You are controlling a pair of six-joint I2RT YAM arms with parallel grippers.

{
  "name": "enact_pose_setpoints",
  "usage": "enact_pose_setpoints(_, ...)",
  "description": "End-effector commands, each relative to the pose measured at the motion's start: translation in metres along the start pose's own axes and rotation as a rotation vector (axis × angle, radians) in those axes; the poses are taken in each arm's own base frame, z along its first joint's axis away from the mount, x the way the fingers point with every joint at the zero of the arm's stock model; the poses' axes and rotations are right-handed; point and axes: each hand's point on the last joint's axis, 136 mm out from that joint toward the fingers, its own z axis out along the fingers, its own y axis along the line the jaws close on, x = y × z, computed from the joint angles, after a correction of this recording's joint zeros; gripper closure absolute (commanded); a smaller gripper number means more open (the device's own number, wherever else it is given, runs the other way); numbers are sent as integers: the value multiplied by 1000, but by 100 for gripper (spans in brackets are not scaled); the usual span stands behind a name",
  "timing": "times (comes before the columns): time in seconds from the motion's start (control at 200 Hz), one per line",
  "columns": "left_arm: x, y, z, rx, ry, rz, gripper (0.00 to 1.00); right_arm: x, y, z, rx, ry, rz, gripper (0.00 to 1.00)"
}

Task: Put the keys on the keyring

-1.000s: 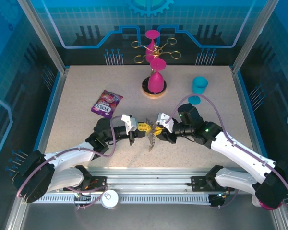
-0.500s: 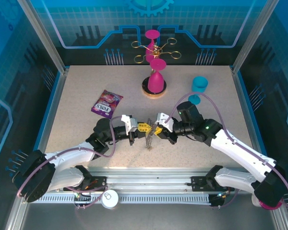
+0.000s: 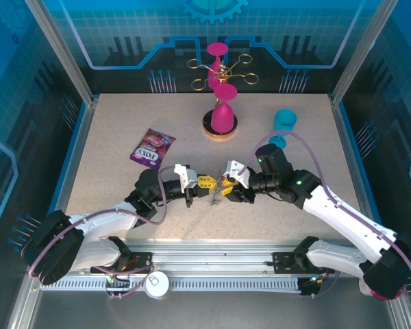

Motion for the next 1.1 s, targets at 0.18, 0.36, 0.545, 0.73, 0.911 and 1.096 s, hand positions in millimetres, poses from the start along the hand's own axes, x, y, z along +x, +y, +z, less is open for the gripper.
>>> enact_pose_setpoints(0.18, -7, -11, 0, 54, -40, 30, 100, -17, -5, -5, 8, -89, -17, 77)
enact_pose_setpoints(0.36, -8, -12, 0, 61, -42, 29, 100, -17, -5, -1, -9, -94, -15, 78)
enact_pose_setpoints(0.545, -10, -11, 0, 62, -51, 26, 100, -18, -4, 3, -29, -98, -16, 79)
enact_pose_setpoints(0.73, -13, -10, 1, 61, -71, 21, 100, -20, -4, 6, -45, -111, -21, 85)
enact_pose_setpoints(0.911, -13, -8, 2, 51, -80, 12, 100, -21, -4, 9, -52, -116, -31, 100)
enact_pose_setpoints(1.096, 3, 0, -1, -8, 11, 16, 81, -14, -5, 4, -33, -55, -57, 100)
